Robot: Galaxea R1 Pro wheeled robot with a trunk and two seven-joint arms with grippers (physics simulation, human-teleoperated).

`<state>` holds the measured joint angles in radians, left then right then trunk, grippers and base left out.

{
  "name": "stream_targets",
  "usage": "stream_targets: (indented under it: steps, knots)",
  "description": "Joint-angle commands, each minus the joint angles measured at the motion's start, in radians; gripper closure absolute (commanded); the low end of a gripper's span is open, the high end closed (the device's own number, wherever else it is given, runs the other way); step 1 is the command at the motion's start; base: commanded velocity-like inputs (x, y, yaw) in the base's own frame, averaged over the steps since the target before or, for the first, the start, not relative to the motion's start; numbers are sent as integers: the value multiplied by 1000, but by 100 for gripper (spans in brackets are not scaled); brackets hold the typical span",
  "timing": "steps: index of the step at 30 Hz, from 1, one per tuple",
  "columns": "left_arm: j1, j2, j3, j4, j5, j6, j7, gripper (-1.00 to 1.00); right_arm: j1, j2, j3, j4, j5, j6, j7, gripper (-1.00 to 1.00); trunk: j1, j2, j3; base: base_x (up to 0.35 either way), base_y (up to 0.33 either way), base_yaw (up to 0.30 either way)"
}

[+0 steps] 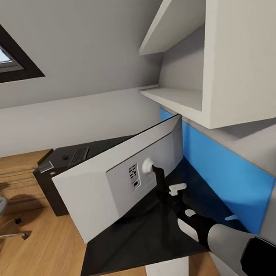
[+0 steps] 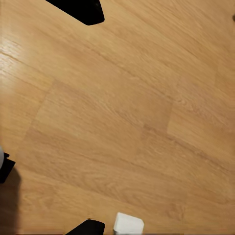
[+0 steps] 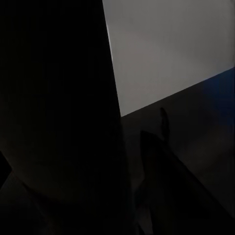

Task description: In the bedroom, organize the workspace by keeping the computer under the desk, ensuring the monitor is on the desk, placing the keyboard on the desk next to the monitor, placing the mouse on the desk next to the keyboard, moving the folder from the swivel chair onto the desk next to the mouse, stacking the notebook on top of the folder with the pen on top of the notebook, and positioning the swivel chair next to the desk.

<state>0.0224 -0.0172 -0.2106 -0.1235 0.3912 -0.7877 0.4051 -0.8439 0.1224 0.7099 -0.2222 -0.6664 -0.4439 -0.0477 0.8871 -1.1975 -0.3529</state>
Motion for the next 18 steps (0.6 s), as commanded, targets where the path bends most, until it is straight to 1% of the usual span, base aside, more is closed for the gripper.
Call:
stream_targets:
  steps: [1, 5, 18]
  knots:
    - [1, 0, -9, -2, 6, -1, 6, -100, -2, 0, 3, -1, -1, -4, -4, 100, 0, -1, -1, 0, 0, -135]
    - [1, 0, -9, -2, 6, -1, 6, -100, -1, 0, 3, -1, 0, -4, -4, 100, 0, -1, 0, 0, 0, -57]
    - [1, 0, -9, -2, 6, -1, 6, -100, -2, 0, 3, -1, 0, -4, -6, 100, 0, -1, 0, 0, 0, -3]
